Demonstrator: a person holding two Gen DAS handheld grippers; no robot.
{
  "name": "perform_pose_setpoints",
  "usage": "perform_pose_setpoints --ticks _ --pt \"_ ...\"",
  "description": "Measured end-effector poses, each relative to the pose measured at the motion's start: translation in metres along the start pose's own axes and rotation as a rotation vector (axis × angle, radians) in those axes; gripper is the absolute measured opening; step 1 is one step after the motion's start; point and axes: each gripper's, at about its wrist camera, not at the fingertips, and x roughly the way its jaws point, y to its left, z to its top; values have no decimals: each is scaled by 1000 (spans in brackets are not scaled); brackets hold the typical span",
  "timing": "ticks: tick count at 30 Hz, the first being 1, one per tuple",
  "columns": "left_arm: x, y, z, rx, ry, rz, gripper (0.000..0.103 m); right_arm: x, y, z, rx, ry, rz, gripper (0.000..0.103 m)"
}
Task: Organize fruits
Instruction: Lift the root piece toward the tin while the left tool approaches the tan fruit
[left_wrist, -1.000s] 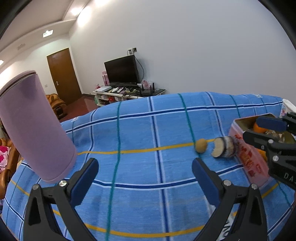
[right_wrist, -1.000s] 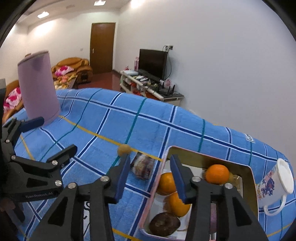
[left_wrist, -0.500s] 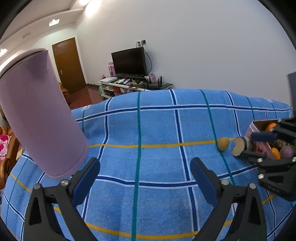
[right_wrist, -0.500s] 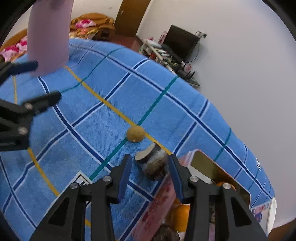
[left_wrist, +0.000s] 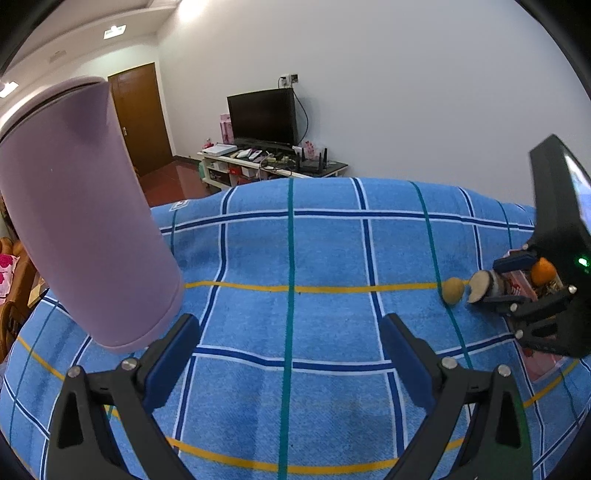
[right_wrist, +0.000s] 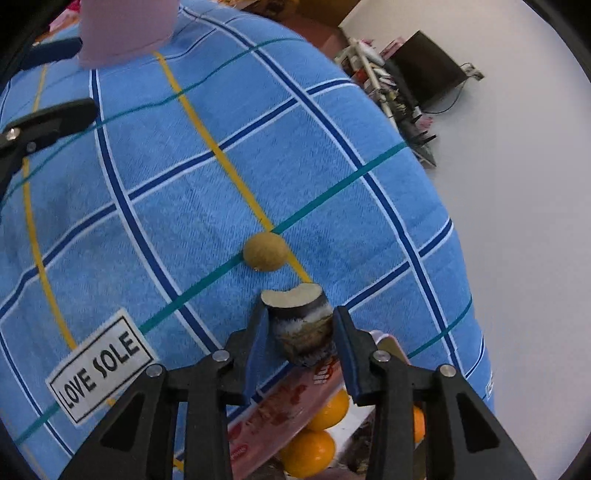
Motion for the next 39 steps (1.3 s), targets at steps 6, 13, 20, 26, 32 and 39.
perform_pose_setpoints --ticks 6,13,20,26,32,39 --pt "1 0 0 4 3 -2 100 23 -9 12 -35 68 -38 43" --pt "0 -2 0 4 -10 -15 100 29 -26 12 49 33 21 42" --pt "-1 -8 -1 8 -47 -51 100 8 -42 -16 240 -106 68 41" --pt "4 -37 5 51 -42 -98 99 -37 -47 -50 473 -323 72 41" --pt "28 -77 18 80 33 -163 79 -62 -51 -90 656 -438 -19 41" --pt "59 -119 26 109 101 -174 72 -69 -66 -112 779 -487 -115 41"
